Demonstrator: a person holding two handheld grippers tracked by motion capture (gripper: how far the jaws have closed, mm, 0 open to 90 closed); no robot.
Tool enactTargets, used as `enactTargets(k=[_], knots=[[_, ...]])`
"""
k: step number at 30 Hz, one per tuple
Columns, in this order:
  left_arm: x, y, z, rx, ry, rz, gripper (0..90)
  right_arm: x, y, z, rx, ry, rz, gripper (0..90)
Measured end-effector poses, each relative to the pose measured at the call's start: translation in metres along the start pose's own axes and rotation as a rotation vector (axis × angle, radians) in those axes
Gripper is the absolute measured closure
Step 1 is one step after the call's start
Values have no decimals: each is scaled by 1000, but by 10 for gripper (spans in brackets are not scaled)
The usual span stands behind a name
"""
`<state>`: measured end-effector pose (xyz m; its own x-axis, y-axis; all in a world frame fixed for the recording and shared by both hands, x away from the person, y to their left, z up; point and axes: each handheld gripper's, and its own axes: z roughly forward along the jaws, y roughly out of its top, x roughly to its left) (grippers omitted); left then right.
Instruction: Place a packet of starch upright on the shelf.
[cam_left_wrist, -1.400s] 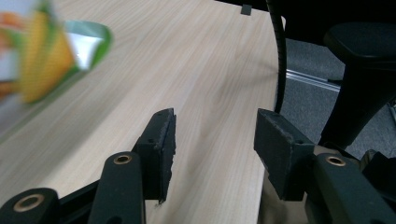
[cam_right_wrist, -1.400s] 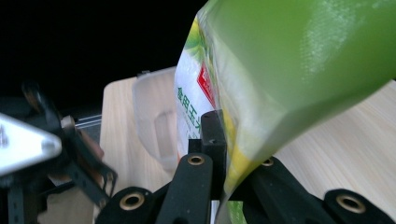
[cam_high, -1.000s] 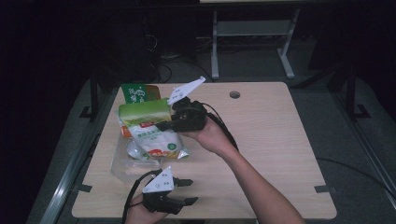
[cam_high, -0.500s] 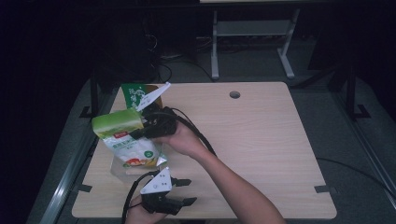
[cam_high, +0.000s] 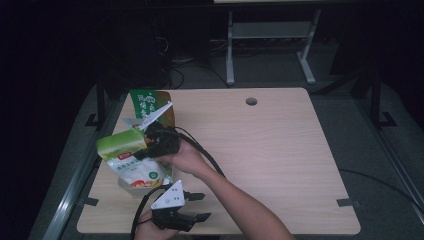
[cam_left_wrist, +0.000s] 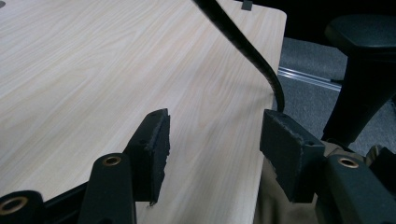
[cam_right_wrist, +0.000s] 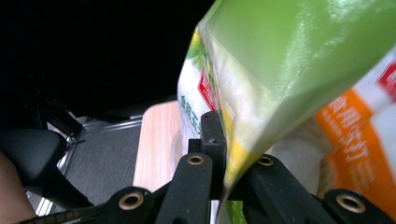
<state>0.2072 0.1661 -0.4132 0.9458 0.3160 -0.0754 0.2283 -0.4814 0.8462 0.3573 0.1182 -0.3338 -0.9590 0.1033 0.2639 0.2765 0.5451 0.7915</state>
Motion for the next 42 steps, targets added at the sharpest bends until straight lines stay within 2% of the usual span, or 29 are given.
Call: enactTargets(k=[2,4,9,16,19,22,24,28,32,35,37,42], knots=[[1,0,0,3,1,14,423,-2,-5,4,15,2,4,895],[0,0,0,3,2,17,423,-5,-9,6,-3,23,27,879],[-1,0,1,7,3,9,419,-3,-8,3,7,12,8,833],[0,0,0,4,7,12,419,-1,-10,2,27,-4,-3,864],[-1,0,1,5,6,13,417,-2,-15,4,41,-10,-8,880],[-1,0,1,7,4,8,414,-3,-21,4,55,-11,7,887],[-1,0,1,7,4,10,410,-4,-26,6,69,-13,-6,890],[-1,0,2,7,6,8,407,-9,-37,3,56,7,33,890],[-1,-1,2,9,0,3,404,-12,-42,2,48,7,37,884],[0,-2,3,12,1,-1,399,-10,-41,1,62,-3,25,862],[0,-1,3,12,2,-2,396,-10,-41,-1,64,-15,14,811],[1,-1,4,16,6,3,376,-12,-43,-9,51,-7,34,722]])
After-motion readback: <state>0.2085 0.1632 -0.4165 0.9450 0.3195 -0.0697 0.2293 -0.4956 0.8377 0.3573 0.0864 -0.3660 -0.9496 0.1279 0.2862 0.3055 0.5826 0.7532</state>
